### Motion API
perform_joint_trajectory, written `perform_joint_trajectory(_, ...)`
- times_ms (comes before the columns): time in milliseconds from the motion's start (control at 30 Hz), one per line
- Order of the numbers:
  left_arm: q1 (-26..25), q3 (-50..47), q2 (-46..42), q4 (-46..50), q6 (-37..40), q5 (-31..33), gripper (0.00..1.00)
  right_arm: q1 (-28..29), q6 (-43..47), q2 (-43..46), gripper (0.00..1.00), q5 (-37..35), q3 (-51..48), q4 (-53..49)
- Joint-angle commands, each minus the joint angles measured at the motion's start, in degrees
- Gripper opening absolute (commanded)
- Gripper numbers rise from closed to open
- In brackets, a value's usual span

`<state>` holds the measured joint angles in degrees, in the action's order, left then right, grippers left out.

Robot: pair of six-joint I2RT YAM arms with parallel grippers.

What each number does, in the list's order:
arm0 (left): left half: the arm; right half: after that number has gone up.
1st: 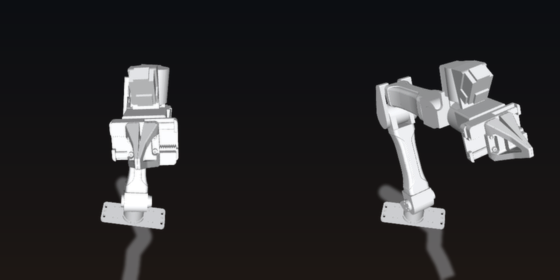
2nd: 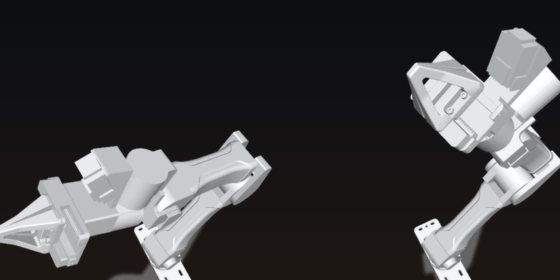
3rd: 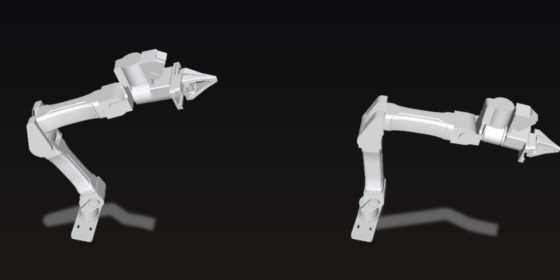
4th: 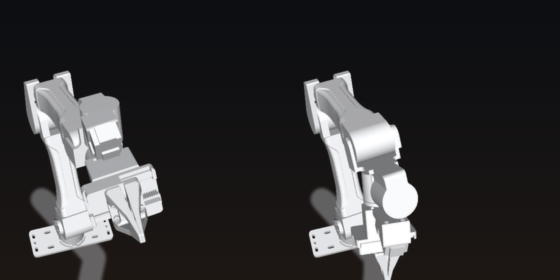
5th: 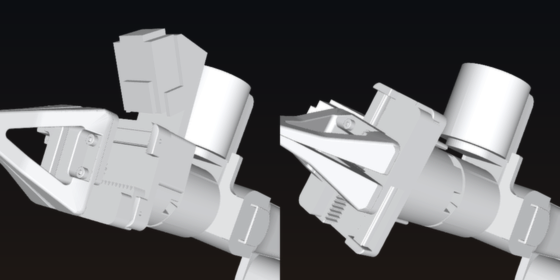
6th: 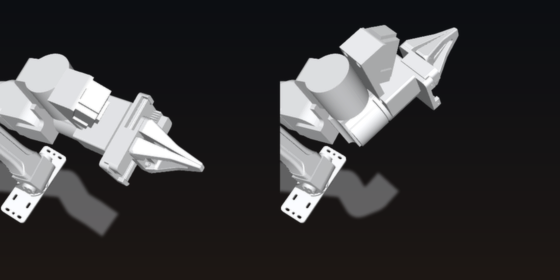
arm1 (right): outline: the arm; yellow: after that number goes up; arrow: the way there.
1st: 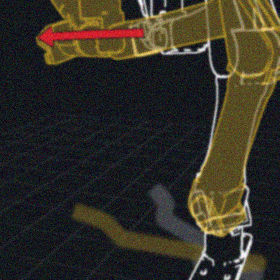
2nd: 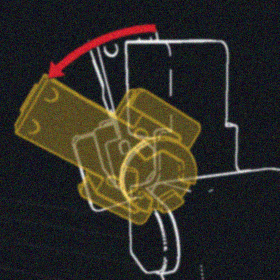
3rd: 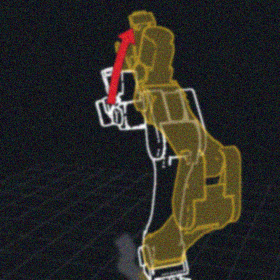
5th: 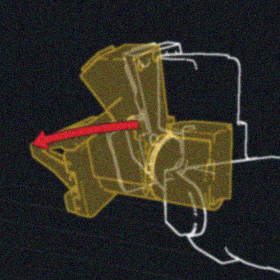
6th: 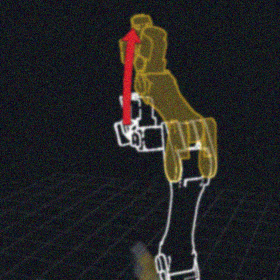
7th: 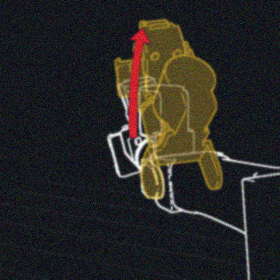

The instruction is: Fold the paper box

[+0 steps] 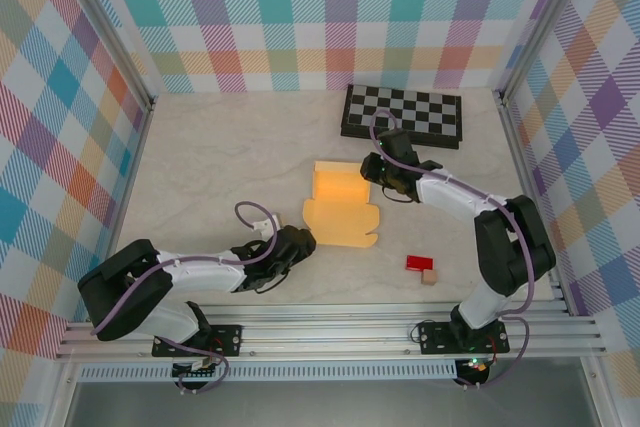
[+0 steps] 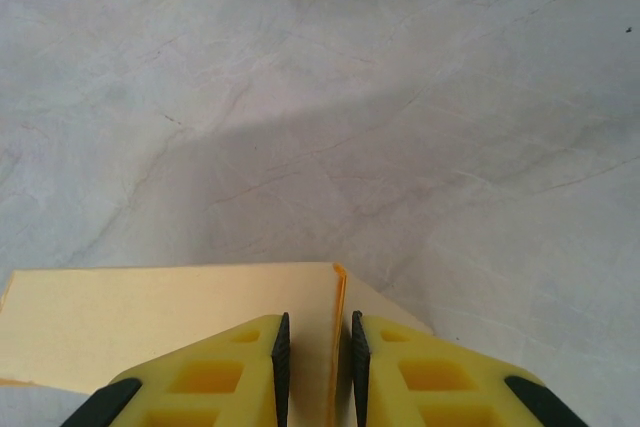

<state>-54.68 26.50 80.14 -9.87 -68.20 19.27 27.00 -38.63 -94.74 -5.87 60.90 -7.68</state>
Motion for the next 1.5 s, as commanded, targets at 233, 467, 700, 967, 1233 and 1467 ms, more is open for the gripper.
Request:
perform_joint_trajectory(233, -6.84, 5.4, -0.43, -0.58, -14.48, 2.03, 0.77, -0.12, -5.27, -2.47, 0.24, -2.23, -2.44, -10.84)
perform_joint_trajectory(467, -15.16, 14.85, 6.6, 1.16, -27.65, 14.47, 0.87, -0.11, -5.38, -1.67, 0.25, -1.99, -2.09, -11.04)
perform_joint_trajectory(700, -15.2, 14.35, 14.76, -5.41, -31.24, 15.47, 0.81, -0.11, -5.58, -1.14, 0.25, -1.35, -2.68, -10.28)
perform_joint_trajectory(967, -14.33, 15.63, 15.6, -3.23, -28.14, 23.7, 0.72, -0.15, -5.61, -0.81, 0.25, -1.09, -4.38, -8.9)
perform_joint_trajectory(1233, -13.0, 16.57, 20.86, -7.23, -28.88, 23.14, 0.46, -0.09, -5.67, -0.54, 0.25, -0.68, -4.83, -8.42)
perform_joint_trajectory(1467, -11.03, 18.81, 21.77, -7.17, -25.0, 23.79, 0.33, -0.11, -5.5, -0.01, 0.25, -0.65, -5.27, -8.36)
